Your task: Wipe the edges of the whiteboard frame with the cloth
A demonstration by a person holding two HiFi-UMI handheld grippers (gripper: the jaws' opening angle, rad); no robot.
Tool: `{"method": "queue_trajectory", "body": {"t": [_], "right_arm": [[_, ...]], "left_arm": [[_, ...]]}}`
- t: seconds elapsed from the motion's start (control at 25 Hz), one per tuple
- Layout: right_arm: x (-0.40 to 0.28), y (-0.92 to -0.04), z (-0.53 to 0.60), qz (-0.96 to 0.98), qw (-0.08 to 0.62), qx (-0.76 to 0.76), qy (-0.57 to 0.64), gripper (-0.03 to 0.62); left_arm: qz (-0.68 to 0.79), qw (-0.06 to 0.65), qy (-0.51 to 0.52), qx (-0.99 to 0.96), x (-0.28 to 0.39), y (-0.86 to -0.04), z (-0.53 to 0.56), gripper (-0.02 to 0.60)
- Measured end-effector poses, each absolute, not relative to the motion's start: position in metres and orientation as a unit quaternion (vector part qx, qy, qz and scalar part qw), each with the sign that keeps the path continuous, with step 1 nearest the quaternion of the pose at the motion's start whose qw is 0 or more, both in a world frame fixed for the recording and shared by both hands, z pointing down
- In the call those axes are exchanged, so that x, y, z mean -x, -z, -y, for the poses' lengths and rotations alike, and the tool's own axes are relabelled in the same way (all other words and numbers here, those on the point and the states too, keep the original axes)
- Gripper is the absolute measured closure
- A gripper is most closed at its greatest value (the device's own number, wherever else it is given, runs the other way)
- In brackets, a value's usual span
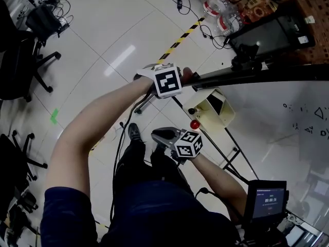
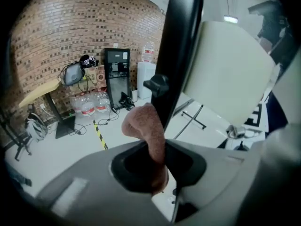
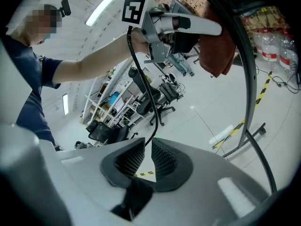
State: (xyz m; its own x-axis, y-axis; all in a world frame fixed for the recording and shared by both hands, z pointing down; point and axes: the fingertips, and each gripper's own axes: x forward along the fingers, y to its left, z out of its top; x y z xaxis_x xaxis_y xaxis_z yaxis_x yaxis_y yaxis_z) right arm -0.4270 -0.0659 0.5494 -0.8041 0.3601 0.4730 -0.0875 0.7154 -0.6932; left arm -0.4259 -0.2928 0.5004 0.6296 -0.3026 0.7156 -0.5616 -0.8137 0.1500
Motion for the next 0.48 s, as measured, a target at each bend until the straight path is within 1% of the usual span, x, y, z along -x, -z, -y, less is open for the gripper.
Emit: {"method": "queue_trajectory", "body": {"t": [0.2,0.24,0.28,0.36,0.48], "right_arm": [[0.430,-0.527,0.067,0.885,0.297,0.072,-0.352,0.548],[0.430,-0.522,0.068,0.886,0.297,0.071,-0.348,0.549],[0.430,-0.518,0.069,0.888,0.297,0.072,-0.344,0.549],[0.432,-0.510,0.069,0.891,0.298,0.073,-0.334,0.549],[0.433,-0.496,0.069,0.896,0.300,0.074,-0.319,0.549]], "left_arm": [[0.229,0.157,-0.386,-0.880,0.425,-0.479,0.294,0.512],[0.221,0.163,-0.390,-0.879,0.423,-0.477,0.292,0.512],[0.209,0.180,-0.390,-0.878,0.420,-0.476,0.287,0.512],[0.191,0.242,-0.361,-0.880,0.416,-0.472,0.276,0.512],[0.200,0.358,-0.253,-0.876,0.421,-0.462,0.278,0.512]]}}
